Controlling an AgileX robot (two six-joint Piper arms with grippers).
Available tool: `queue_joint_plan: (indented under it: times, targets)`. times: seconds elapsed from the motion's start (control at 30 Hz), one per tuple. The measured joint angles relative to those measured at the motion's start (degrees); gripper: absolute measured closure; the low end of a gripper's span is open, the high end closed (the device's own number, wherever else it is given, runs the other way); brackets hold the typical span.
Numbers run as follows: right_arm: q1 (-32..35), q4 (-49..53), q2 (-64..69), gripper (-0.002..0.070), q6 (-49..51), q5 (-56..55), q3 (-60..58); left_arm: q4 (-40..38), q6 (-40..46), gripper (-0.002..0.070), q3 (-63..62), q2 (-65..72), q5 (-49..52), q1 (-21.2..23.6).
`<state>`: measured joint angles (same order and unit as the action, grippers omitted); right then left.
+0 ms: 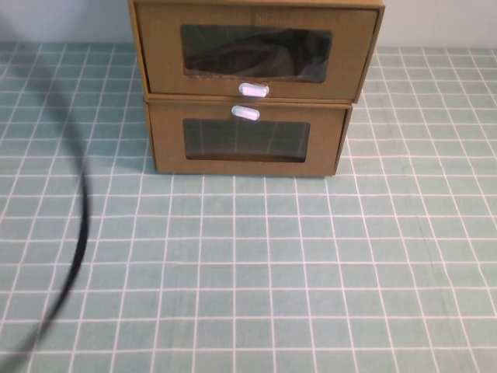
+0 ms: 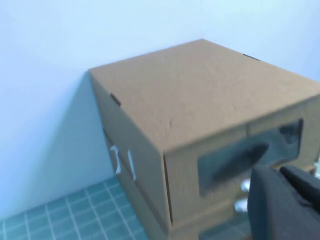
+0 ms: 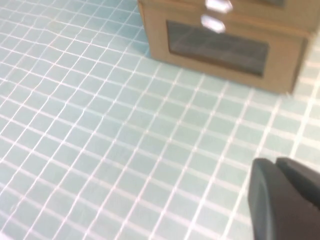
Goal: Close the shoe box
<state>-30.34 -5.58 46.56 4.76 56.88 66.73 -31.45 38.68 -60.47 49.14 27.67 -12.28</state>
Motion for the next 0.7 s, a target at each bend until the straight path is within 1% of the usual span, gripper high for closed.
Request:
queue_joint_plan:
  times: [0.17,0.3,0.43,0.6,0.7]
  targets:
    - [0.0,1.4,-20.8,0.0687,5.1,0.5,-14.2,-0.2,-1.3,0.0680,16.2,-15.4,-5.0,0.0]
    - [0.0,1.5,-33.1,0.0687,6.8,0.1,-22.2,-1.4,-1.5,0.0680,27.5,-27.3,-8.5,0.0]
    - [0.0,1.5,-44.5,0.0687,7.3,-4.0,-29.9,-3.5,-1.7,0.0680,36.7,-37.4,-12.7,0.0]
    - [0.0,0.6,-47.5,0.0687,7.5,-12.1,-39.4,-4.3,-1.7,0.0680,46.7,-45.4,-17.1,0.0]
    - [0.0,-0.4,-47.5,0.0687,7.5,-21.1,-45.5,-4.5,-1.7,0.0680,52.9,-46.7,-19.4,0.0]
